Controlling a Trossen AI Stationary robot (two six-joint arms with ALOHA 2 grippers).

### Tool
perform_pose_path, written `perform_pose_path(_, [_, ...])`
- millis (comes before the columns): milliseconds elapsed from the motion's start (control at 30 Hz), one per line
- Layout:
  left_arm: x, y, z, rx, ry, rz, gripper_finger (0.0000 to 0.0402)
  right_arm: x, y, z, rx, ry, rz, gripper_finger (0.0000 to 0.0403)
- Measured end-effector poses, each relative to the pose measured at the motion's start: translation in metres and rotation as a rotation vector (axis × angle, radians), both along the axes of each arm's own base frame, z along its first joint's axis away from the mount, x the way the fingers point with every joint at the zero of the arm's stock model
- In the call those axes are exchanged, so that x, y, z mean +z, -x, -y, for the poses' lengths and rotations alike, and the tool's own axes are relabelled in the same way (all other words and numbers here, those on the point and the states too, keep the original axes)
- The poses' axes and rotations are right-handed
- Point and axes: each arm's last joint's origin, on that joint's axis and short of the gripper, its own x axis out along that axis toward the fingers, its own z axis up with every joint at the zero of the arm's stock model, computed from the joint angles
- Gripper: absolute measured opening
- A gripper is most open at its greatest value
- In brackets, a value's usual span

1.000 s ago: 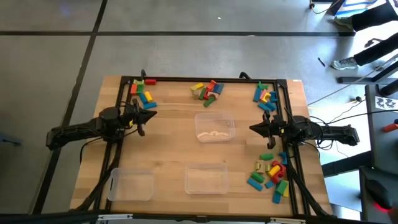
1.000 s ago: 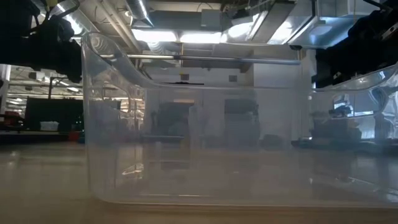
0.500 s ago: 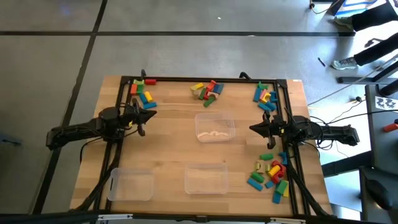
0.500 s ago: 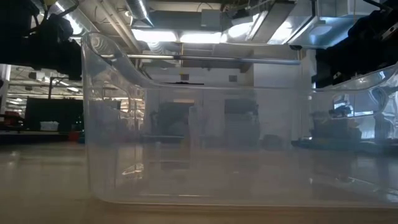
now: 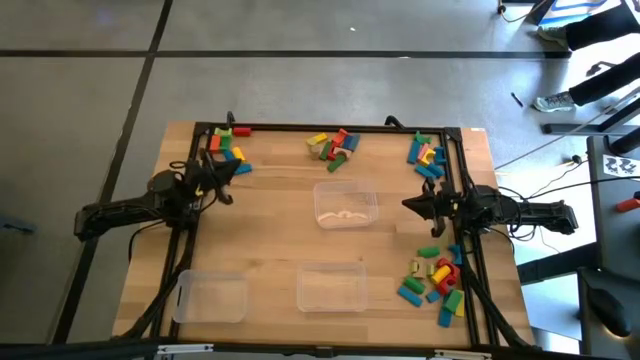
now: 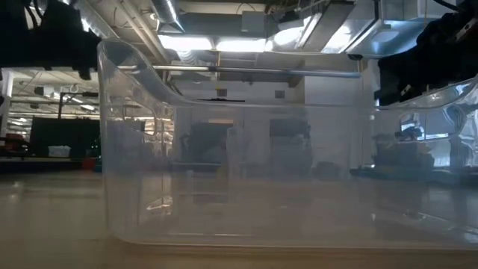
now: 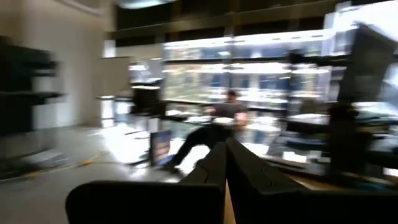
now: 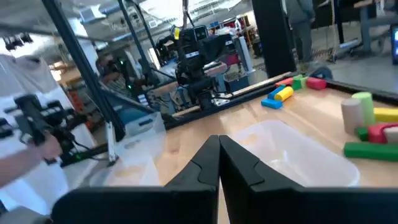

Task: Sort blocks by size
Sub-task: Put the brown cylindrical block into the top transparent bin

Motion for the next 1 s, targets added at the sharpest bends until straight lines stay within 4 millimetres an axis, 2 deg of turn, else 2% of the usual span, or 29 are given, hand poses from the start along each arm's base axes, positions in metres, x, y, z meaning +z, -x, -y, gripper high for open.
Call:
perform_pose_path(100, [0.0, 0.001, -0.002, 0.083, -0.032, -0.029, 0.0001, 0.007, 0.001, 0.0, 0.011, -0.078, 0.072, 0.001])
perform_pose_path(267, [-0.001, 0.002, -0.007, 0.153, -0.054, -0.07, 0.0001, 0.013, 0.0, -0.001, 0.043, -0.035, 0.129, 0.001])
perform_pose_path(433, [-0.006, -0.002, -0.015, 0.195, -0.008, -0.12, 0.0001, 0.009, -0.008, 0.002, -0.053, -0.016, 0.043, 0.001])
perform_pose_path(533, [-0.006, -0.007, -0.018, 0.204, 0.023, -0.128, 0.0001, 0.019, -0.016, 0.002, -0.08, -0.002, 0.011, 0.001])
perform_pose_path(633, [0.006, -0.014, -0.021, 0.205, 0.03, -0.165, 0.0001, 0.03, -0.024, 0.003, -0.11, 0.025, -0.013, 0.001])
perform_pose_path(833, [0.034, -0.039, -0.03, 0.197, 0.06, -0.266, 0.0001, 0.048, -0.043, 0.006, -0.206, 0.115, -0.099, 0.001])
perform_pose_path(1000, [0.047, -0.075, -0.042, 0.116, 0.134, -0.412, 0.0001, 0.057, -0.056, 0.008, -0.281, 0.197, -0.15, 0.001])
